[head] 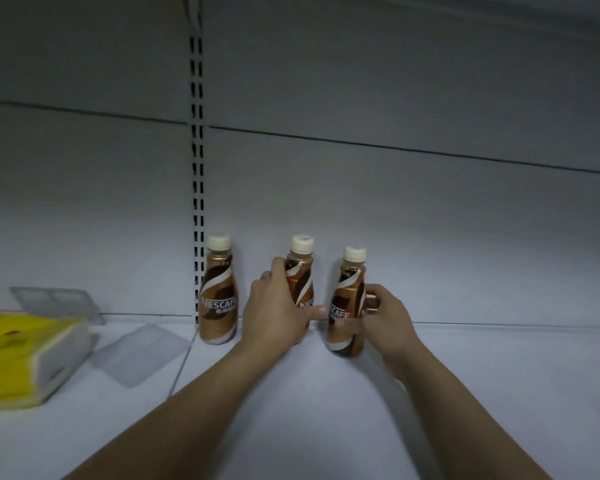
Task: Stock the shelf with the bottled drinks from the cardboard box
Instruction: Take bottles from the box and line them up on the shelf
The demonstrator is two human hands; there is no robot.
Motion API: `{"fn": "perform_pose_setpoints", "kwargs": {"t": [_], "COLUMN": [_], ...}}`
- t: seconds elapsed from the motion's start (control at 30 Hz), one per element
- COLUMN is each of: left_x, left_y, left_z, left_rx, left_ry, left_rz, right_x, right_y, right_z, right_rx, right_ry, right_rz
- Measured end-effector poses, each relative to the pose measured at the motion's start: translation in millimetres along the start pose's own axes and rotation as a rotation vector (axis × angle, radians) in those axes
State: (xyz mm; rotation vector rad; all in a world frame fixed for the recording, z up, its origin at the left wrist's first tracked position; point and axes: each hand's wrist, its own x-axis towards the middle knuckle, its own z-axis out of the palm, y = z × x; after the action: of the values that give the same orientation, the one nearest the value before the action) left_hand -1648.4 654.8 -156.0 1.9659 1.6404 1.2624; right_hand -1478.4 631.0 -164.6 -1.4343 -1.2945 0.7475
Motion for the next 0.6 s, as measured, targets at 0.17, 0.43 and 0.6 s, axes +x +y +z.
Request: {"fn": "perform_pose_setpoints", "kwargs": {"t": [0.17, 0.43, 0.6], "left_x": [9.0, -0.7, 3.7], "left_y": [-12.6, -10.8, -16.8], "left_z": [-2.8, -31.2, -30.4], "left_rx": [0.071, 0.055, 0.053], "left_ry": [-0.069, -0.084, -0.02], "left_rz": [-0.004, 0.073, 0.042], "right_x": [7.2, 23.5, 10.2], "right_y": [-2.0, -25.1, -8.9], "right_z": [28.2, 22.6, 46.5], "right_rx": [0.012, -0.278, -0.447], "right_ry": [-0.004, -0.094, 0.076], "right_rz": [-0.022, -0.03, -0.151]}}
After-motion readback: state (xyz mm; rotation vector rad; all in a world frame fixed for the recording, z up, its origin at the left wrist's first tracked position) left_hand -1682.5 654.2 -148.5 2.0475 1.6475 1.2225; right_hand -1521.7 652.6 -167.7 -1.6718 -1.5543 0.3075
